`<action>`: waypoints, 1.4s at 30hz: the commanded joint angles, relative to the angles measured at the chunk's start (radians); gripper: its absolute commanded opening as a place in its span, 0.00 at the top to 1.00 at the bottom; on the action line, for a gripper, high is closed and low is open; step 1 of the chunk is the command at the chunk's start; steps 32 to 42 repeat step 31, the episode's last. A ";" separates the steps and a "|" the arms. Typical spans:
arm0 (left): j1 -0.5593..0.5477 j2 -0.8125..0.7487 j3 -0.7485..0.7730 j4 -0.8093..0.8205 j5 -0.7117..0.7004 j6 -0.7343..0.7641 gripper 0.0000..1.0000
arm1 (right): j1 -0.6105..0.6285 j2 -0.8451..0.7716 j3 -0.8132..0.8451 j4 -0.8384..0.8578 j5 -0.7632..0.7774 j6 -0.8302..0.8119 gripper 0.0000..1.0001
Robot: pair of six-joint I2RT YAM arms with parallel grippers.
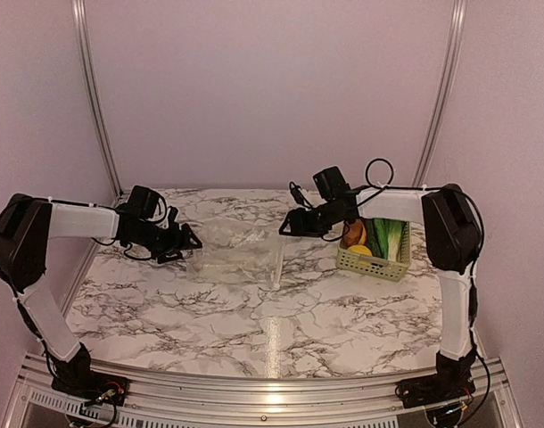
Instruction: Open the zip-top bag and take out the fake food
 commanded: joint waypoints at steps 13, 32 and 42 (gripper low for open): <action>0.060 -0.236 0.400 -0.460 -0.212 0.178 0.01 | -0.101 -0.541 -0.190 0.037 0.024 -0.015 0.01; 0.070 -0.493 0.062 -0.433 -0.265 0.133 0.01 | -0.125 -1.159 -0.778 0.110 0.148 0.074 0.01; 0.070 -0.493 0.062 -0.433 -0.265 0.133 0.01 | -0.125 -1.159 -0.778 0.110 0.148 0.074 0.01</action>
